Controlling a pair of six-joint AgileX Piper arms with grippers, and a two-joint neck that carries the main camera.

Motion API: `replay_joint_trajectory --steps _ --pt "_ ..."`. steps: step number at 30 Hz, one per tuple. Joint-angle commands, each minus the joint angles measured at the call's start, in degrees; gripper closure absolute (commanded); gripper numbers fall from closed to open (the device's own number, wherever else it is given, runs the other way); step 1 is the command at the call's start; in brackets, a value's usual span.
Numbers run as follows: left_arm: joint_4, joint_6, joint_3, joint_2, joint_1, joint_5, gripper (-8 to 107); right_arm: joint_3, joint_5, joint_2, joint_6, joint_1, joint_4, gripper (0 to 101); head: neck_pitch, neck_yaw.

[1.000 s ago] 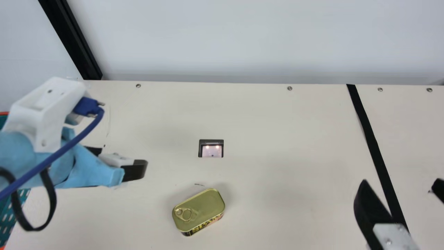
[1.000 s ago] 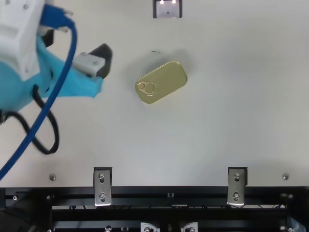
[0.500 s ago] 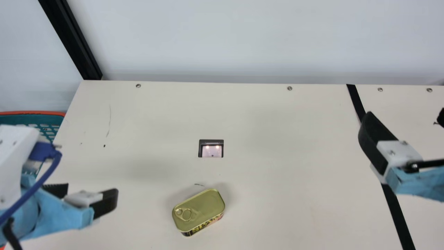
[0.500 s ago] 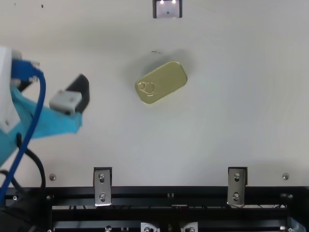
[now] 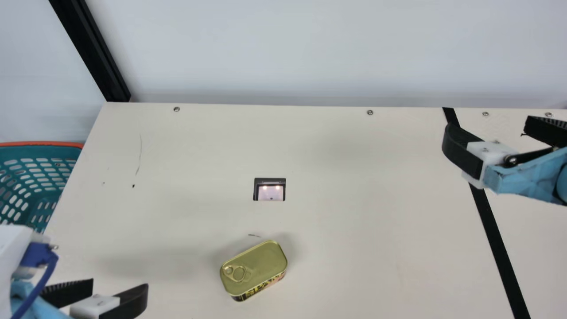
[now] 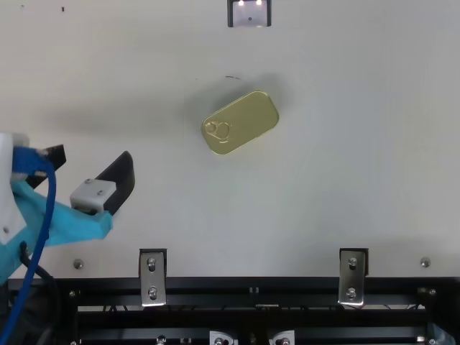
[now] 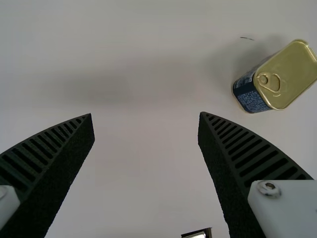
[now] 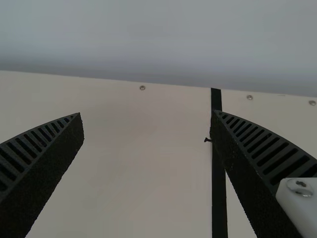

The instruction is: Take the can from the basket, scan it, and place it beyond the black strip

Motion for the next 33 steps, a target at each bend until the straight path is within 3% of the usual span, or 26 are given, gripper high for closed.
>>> replay_joint_trajectory --steps 1,2,3,5,10,16,22,29,33 --pt "-0.16 0.27 3.38 -2.15 2.29 -0.56 9 -2.09 6.86 4.09 -11.59 -4.44 7.46 0 -0.27 -0.02" --pt "0.34 0.06 4.51 -3.09 3.17 -0.87 9 -2.92 8.7 5.63 -13.79 -5.97 8.39 0 -0.27 -0.02" --pt "-0.21 0.28 2.12 -1.62 1.65 -0.51 9 -3.64 10.31 7.03 -15.49 -7.11 8.91 0 -0.27 -0.02" --pt "0.39 0.12 4.03 -2.95 2.98 -0.92 9 -5.15 13.31 9.99 -18.65 -9.49 9.4 0 -0.27 -0.02" --pt "0.39 0.12 4.46 -3.08 3.15 -0.97 9 -8.15 17.8 15.86 -22.16 -12.51 7.03 0 -0.27 -0.02" --pt "0.9 0.07 3.89 -2.88 3.34 -1.92 9 -10.53 19.25 19.86 -22.21 -12.7 3.81 0 -0.27 -0.02" --pt "1.69 0.57 3.08 -4.83 3.06 -9.19 9 -11.97 19.69 22.09 -21.97 -11.87 3.03 0 -0.27 -0.02" --pt "2.28 -0.5 8.18 -10.51 3.5 -18.58 9 -13.25 22.13 24.99 -23.62 -11.21 3.14 0 -0.27 -0.02" --pt "2.11 -1.79 12.81 -15.01 5.22 -21.19 9 -13.53 24.89 26.65 -26.16 -10.6 3.74 0 -0.27 -0.02"
